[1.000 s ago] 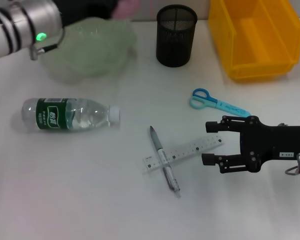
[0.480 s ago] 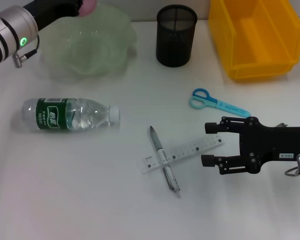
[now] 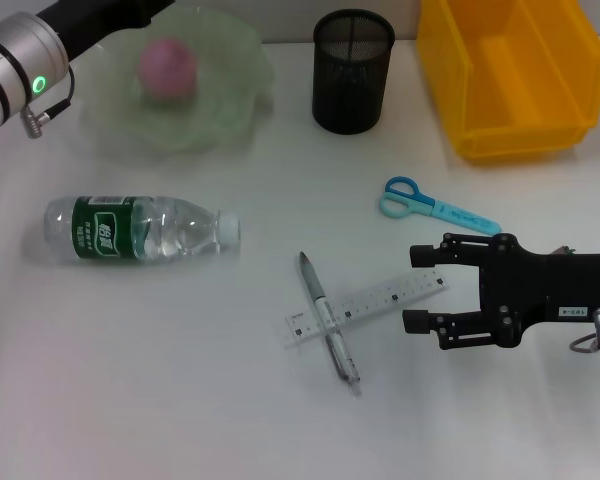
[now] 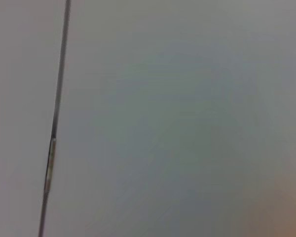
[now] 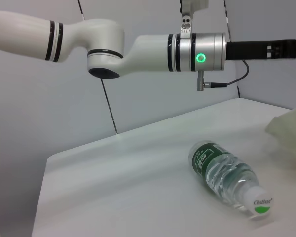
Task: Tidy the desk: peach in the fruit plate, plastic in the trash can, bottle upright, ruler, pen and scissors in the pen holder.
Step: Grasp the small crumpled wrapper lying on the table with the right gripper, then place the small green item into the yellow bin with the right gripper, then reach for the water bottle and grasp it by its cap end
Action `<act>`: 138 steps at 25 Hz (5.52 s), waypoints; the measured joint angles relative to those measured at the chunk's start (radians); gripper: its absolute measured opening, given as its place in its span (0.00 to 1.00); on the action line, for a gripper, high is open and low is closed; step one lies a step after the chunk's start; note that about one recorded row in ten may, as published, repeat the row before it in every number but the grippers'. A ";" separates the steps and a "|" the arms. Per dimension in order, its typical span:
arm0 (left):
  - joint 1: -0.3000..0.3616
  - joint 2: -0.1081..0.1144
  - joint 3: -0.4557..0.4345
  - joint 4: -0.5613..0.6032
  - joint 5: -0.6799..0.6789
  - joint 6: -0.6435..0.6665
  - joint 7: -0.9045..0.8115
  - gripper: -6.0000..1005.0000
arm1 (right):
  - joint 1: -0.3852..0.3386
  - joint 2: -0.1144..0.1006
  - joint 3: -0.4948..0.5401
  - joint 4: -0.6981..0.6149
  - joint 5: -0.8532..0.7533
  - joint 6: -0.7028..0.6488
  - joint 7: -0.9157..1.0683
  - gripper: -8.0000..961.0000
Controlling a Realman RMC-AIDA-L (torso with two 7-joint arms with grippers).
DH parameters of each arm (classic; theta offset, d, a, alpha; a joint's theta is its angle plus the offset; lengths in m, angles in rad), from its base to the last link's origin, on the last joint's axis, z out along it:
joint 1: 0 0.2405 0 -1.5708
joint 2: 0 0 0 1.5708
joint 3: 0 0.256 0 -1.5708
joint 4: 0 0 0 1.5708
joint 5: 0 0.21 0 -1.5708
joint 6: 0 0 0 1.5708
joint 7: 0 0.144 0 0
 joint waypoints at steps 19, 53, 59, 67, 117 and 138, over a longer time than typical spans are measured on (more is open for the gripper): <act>0.157 0.078 0.024 -0.023 0.094 0.835 0.025 0.83 | -0.005 -0.024 0.129 -0.007 0.001 -0.077 -0.002 0.85; 0.216 0.047 0.025 -0.126 0.325 0.954 0.233 0.83 | 0.218 -0.004 -0.191 -0.620 -0.683 -0.088 0.782 0.85; 0.216 0.044 0.024 -0.126 0.326 0.940 0.234 0.83 | 0.208 0.018 -0.224 -0.617 -0.736 -0.027 0.744 0.82; 0.214 0.041 0.024 -0.125 0.326 0.931 0.234 0.83 | 0.191 0.031 -0.276 -0.577 -0.741 0.054 0.697 0.78; 0.202 0.041 0.015 -0.118 0.326 0.931 0.224 0.83 | 0.167 0.009 0.043 -0.683 -0.307 0.379 0.802 0.17; 0.203 0.048 0.021 -0.119 0.326 0.933 0.224 0.83 | 0.218 0.038 -0.145 -0.412 -0.192 0.926 0.793 0.61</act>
